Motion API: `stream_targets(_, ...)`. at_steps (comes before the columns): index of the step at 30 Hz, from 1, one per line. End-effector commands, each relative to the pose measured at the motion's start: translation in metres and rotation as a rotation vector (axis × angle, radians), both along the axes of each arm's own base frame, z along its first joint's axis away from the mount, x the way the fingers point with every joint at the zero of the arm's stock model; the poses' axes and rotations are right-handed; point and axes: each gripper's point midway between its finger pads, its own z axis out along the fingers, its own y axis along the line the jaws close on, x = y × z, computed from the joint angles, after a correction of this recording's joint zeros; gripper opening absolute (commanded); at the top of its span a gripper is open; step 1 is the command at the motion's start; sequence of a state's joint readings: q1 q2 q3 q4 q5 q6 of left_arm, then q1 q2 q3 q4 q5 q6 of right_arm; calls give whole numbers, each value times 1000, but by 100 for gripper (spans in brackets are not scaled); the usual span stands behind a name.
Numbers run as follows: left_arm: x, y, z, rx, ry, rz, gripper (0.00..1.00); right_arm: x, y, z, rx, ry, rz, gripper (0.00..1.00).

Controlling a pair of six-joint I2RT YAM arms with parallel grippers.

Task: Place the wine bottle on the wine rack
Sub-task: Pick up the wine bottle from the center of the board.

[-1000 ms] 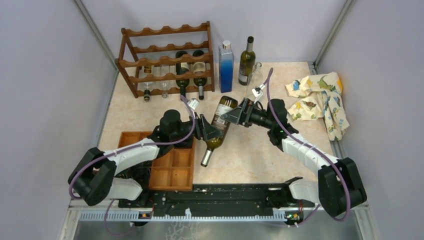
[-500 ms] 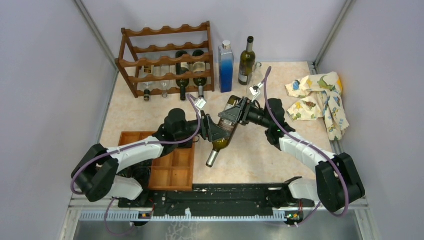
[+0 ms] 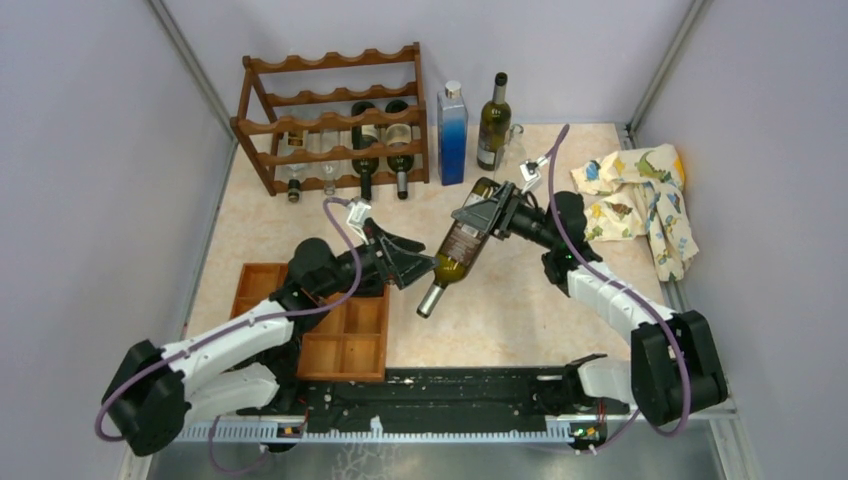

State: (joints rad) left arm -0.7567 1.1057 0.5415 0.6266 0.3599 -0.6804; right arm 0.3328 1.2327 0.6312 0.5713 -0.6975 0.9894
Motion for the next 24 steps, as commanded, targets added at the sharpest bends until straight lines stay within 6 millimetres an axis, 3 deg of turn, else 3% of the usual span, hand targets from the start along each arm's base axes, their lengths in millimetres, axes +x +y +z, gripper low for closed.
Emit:
stream_targets(1,-5,24,18,-95,-47,90,98,-10,-7,75,102,-232,30,0)
stream_targets(7,-32,29,2,-86,-20,-1,98,-9,-9,88,131,-235,28,0)
stream_targets(15,-44,7,-20,-62,54,-162,92,-2,-8,109,161,-248,24,0)
stream_targets(24,-41,-23,-7,-178,69,-312,65,6,-7,110,158,-229,12,0)
